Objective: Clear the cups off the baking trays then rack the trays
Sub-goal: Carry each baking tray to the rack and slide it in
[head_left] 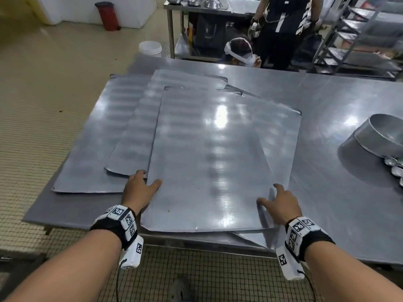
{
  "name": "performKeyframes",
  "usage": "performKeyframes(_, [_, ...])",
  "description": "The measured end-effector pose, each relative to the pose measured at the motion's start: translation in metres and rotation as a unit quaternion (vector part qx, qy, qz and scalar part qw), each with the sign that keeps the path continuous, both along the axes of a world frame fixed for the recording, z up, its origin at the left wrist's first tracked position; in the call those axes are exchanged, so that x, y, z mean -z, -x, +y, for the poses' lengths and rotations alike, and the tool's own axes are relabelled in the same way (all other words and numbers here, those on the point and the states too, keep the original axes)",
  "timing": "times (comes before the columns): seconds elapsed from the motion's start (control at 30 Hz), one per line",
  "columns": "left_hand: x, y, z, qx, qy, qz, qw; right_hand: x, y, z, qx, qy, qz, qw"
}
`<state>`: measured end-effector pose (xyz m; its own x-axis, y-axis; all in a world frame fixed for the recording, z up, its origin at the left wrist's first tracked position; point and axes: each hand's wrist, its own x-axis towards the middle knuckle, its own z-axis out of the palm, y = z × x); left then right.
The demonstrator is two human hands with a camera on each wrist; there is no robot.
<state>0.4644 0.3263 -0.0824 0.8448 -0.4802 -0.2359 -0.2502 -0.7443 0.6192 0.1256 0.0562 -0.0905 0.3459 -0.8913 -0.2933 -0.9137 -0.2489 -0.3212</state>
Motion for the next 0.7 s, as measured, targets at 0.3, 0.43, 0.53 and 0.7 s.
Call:
performKeyframes(0.3, [-0.008,-0.041,-0.039,0.053,-0.014,0.031,0.998,-0.017,-0.016,-0.031,0.036,-0.096,-0.082,0.991])
performKeyframes(0.43, [-0.002,-0.056,-0.054,0.056,0.005,0.053,0.997,-0.019,-0.032,-0.048,0.040,-0.120,-0.094,0.987])
performKeyframes(0.53, [-0.002,-0.063,-0.066,0.051,0.005,0.059,0.997,-0.018,-0.048,-0.068,0.038,-0.131,-0.104,0.985])
performKeyframes(0.7, [-0.003,-0.074,-0.089,0.022,-0.002,0.071,0.997,-0.018,-0.079,-0.107,0.016,-0.141,-0.114,0.983])
